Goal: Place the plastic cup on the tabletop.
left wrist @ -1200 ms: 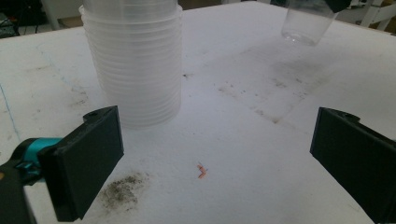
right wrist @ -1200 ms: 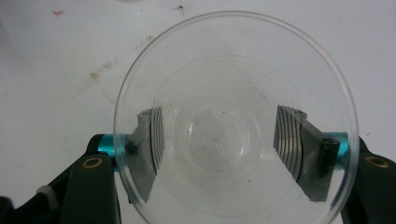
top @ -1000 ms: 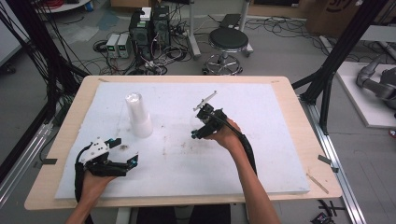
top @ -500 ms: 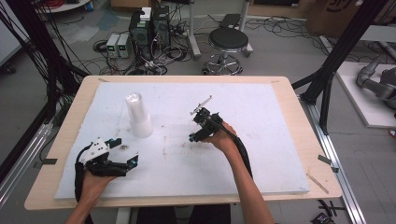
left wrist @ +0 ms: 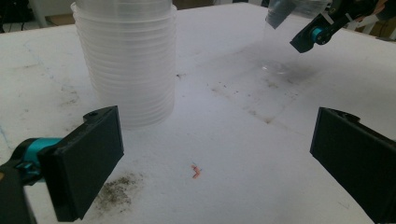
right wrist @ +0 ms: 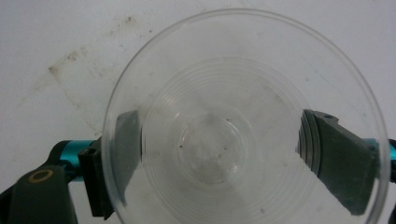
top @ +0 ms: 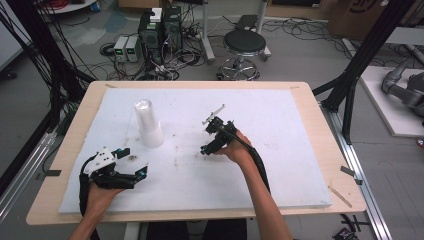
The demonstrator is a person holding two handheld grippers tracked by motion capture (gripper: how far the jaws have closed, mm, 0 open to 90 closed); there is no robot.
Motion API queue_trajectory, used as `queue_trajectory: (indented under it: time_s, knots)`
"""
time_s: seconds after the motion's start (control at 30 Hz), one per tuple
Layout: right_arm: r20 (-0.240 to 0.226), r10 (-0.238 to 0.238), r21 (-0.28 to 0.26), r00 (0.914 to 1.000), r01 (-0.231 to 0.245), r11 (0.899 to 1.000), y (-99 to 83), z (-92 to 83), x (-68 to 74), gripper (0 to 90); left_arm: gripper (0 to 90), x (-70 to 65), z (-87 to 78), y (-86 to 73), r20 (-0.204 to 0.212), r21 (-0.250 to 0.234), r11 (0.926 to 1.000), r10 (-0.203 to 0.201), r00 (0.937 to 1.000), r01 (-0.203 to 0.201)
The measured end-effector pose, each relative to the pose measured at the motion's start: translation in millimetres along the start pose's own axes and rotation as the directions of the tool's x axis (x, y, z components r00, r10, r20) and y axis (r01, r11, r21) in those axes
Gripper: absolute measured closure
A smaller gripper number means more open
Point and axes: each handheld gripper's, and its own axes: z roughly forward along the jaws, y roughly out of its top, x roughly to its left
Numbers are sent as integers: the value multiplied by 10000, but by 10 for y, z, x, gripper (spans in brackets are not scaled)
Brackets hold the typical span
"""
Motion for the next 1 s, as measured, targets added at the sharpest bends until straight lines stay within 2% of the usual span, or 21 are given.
queue_trajectory:
  time_s: [0.1, 0.3, 0.47, 0.53, 0.7, 0.83, 1.0]
  knots:
    - [58, -45, -65, 10000, 46, 10000, -8, -8, -12, 133, 26, 5, 2, 0, 3, -9, 10000, -33, 10000, 33]
    - [33, 168, -188, 9999, -167, 9997, -91, -46, -29, 133, 26, 6, 0, 0, 45, -7, 10000, -21, 10000, 21]
    - [-1, 340, -671, 9994, -339, 9972, -290, -185, -22, 133, 26, 5, -1, -1, 21, -24, 10000, -8, 10000, 8]
    - [2, 281, -1065, 9996, -279, 9939, -391, -257, -11, 133, 26, 1, -1, -2, 32, -10, 10000, 11, 10000, -11]
    - [-177, 487, -2200, 9987, -514, 9741, -667, -425, 25, 133, 26, 12, 0, -1, 92, 6, 10000, -21, 10000, 21]
    - [14, 512, -2785, 9987, -488, 9592, -878, -523, 64, 133, 26, 19, 6, 2, 75, 87, 9999, -123, 9999, 122]
    - [85, 698, -3644, 9975, -619, 9292, -1168, -609, 113, 133, 26, 8, 12, 2, 18, 107, 9999, -51, 10000, 50]
